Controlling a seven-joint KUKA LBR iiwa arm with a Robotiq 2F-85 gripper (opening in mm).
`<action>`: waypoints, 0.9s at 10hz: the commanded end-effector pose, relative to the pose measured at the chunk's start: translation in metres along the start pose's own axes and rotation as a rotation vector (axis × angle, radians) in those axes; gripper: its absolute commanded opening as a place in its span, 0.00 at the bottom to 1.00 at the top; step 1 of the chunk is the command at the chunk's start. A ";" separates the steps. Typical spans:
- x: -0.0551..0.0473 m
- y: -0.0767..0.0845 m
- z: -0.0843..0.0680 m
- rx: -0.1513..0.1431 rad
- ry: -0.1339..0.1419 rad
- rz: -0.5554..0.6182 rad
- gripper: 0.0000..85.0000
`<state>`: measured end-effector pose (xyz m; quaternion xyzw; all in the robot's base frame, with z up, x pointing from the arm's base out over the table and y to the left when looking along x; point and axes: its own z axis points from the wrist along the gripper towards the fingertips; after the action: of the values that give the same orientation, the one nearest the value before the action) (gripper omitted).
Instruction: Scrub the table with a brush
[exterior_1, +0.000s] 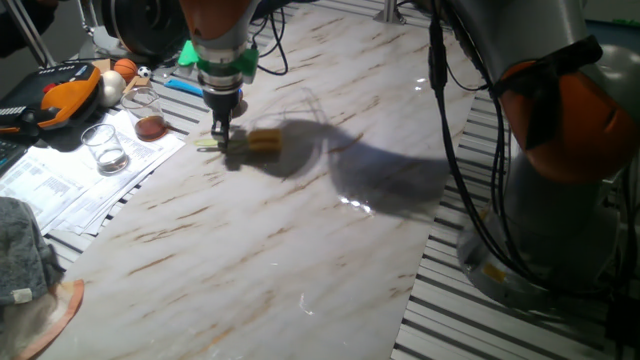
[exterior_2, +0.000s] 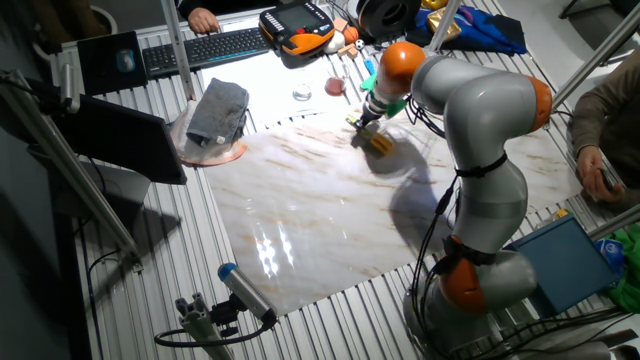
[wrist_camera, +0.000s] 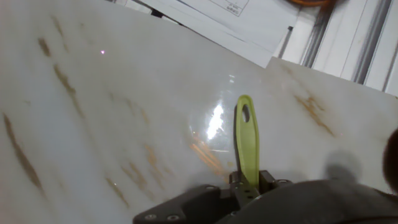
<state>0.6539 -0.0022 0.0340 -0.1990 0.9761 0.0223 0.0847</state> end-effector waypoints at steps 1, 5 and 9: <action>-0.001 0.006 0.001 0.003 0.003 0.017 0.00; -0.007 0.044 -0.003 0.035 0.036 0.110 0.00; -0.014 0.079 -0.003 0.027 0.106 0.200 0.00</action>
<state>0.6345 0.0772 0.0411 -0.0972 0.9946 0.0062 0.0366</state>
